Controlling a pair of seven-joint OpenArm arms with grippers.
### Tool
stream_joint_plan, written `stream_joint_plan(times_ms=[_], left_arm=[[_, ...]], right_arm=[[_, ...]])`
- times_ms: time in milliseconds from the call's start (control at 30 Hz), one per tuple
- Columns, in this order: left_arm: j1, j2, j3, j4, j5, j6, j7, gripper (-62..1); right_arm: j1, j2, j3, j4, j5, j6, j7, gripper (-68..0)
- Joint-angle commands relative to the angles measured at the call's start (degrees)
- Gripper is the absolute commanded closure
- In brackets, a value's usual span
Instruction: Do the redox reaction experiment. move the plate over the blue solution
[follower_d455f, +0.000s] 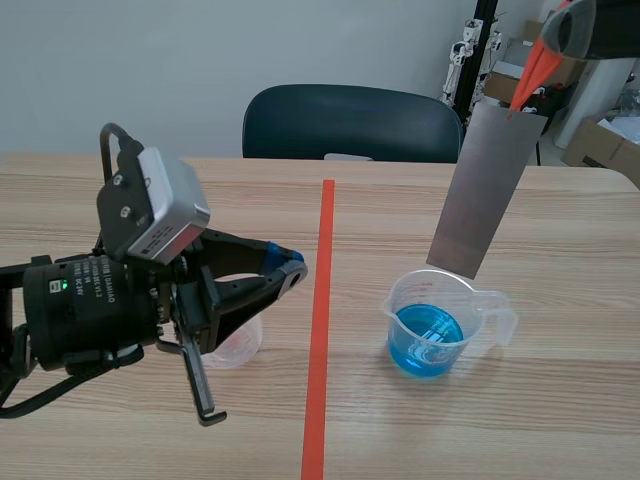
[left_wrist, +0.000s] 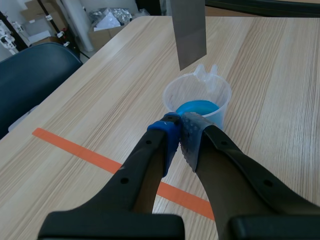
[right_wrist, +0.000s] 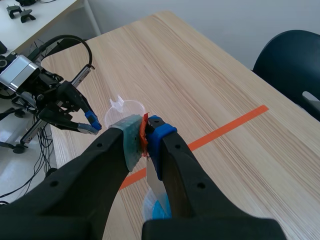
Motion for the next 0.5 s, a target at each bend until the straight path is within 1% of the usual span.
stream_joint_plan(times_ms=[0,467], left_arm=[[-0.8,0.8,0.0,0.3,-0.6,-0.2,-0.3,-4.0],[-2.9,3.7,0.0,-0.5,-0.6,-0.6,2.9,-4.0]], right_arm=[[0.7,0.6,0.9,0.5,0.6,0.7,1.3,-0.2],[0.7,0.6,0.9,0.5,0.6,0.7,1.3,-0.2]])
